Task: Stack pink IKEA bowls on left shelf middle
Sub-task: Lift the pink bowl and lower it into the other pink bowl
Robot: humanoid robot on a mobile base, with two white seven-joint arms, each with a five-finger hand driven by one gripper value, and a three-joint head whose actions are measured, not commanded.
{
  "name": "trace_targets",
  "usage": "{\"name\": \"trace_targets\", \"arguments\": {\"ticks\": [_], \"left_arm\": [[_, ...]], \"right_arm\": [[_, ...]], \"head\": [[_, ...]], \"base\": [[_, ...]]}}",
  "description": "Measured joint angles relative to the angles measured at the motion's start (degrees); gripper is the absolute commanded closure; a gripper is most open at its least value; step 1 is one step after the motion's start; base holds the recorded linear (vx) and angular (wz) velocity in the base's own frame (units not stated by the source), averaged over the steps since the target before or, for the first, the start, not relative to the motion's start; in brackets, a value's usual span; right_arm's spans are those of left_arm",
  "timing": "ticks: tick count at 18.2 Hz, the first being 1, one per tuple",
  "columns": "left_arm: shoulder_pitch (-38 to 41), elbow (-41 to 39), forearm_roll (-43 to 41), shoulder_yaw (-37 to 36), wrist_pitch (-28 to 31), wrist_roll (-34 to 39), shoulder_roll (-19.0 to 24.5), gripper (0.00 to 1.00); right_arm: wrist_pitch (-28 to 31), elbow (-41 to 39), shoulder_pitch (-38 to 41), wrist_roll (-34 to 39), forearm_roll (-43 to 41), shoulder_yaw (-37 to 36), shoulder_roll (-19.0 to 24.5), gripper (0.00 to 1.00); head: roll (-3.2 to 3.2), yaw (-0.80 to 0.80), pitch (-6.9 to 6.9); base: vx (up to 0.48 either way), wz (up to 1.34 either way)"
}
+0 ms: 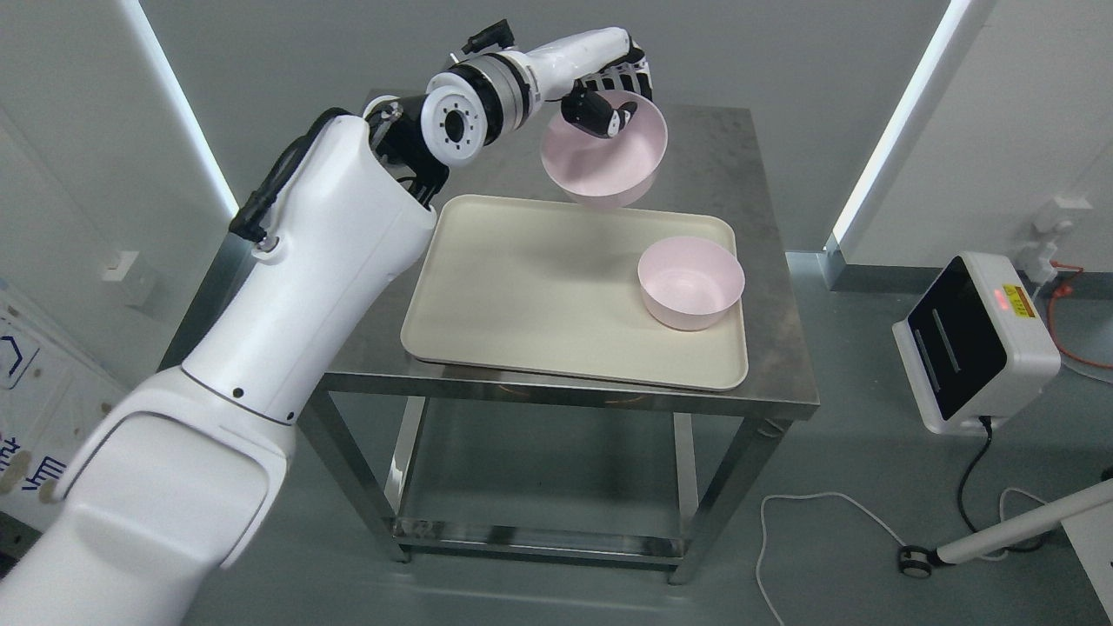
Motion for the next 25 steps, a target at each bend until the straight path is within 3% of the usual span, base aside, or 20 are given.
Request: {"name": "trace_targets", "arguments": {"ticks": [6, 12, 25], "left_arm": [[-1.2, -1.9, 10.1, -10.8, 0.2, 9.6, -0.7, 0.98], [-1.5, -1.3, 17.8, -16.8, 0.2, 13.8, -1.1, 0.97], [-1.2, 3.7, 21.3, -22.3, -0.1, 17.6, -1.4, 0.92]], "right_arm": [[0.0, 0.0, 0.0, 0.0, 0.0, 0.0, 0.0, 0.0], [0.0, 0.0, 0.0, 0.0, 0.0, 0.0, 0.0, 0.0], [0.0, 0.0, 0.0, 0.0, 0.0, 0.0, 0.0, 0.0]], "head": [[0.0, 0.0, 0.0], [0.0, 0.0, 0.0], [0.0, 0.0, 0.0]], "base": [[0.0, 0.0], [0.0, 0.0], [0.0, 0.0]]}}
